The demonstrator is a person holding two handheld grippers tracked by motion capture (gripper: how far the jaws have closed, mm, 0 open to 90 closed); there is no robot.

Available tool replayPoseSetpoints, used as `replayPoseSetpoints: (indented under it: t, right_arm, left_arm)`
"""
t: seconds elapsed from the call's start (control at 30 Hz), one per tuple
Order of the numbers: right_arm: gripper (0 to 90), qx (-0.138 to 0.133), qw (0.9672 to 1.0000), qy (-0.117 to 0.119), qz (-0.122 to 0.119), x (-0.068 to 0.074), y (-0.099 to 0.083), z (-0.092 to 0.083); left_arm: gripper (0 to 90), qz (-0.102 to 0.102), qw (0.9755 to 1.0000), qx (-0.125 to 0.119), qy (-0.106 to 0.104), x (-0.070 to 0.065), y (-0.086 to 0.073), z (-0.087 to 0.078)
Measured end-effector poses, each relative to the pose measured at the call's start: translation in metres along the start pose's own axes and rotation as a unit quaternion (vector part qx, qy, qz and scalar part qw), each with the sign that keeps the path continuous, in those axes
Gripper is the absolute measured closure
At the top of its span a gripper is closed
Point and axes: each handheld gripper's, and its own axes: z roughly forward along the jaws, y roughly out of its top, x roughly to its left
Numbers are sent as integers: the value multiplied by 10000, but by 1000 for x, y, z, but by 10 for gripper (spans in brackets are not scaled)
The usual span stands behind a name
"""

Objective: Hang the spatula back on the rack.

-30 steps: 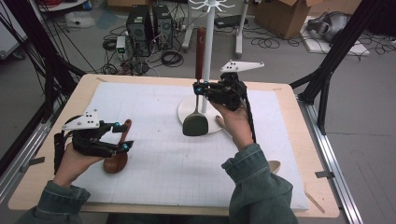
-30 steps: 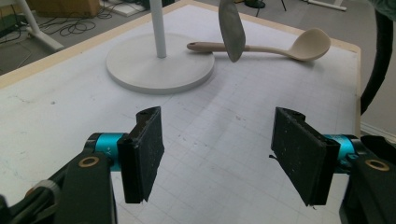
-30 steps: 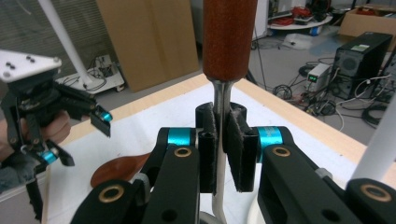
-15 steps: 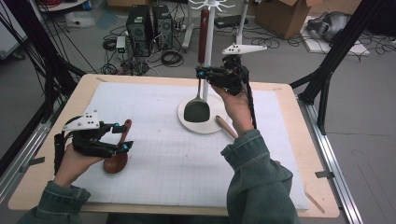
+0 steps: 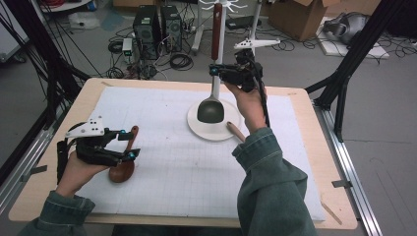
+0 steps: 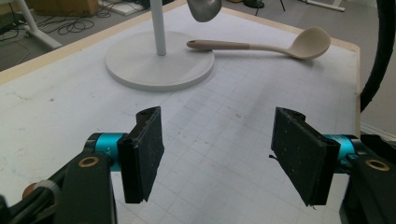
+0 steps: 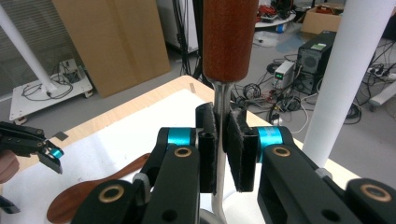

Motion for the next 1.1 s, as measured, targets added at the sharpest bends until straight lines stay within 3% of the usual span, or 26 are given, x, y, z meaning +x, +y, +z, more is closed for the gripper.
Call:
replayPoseSetpoints:
  t: [1.1]
  right_arm:
    - [828, 159, 9993, -208, 267, -13, -1, 7]
  left_arm:
    - [344, -33, 10000, -18, -13, 1, -1, -1]
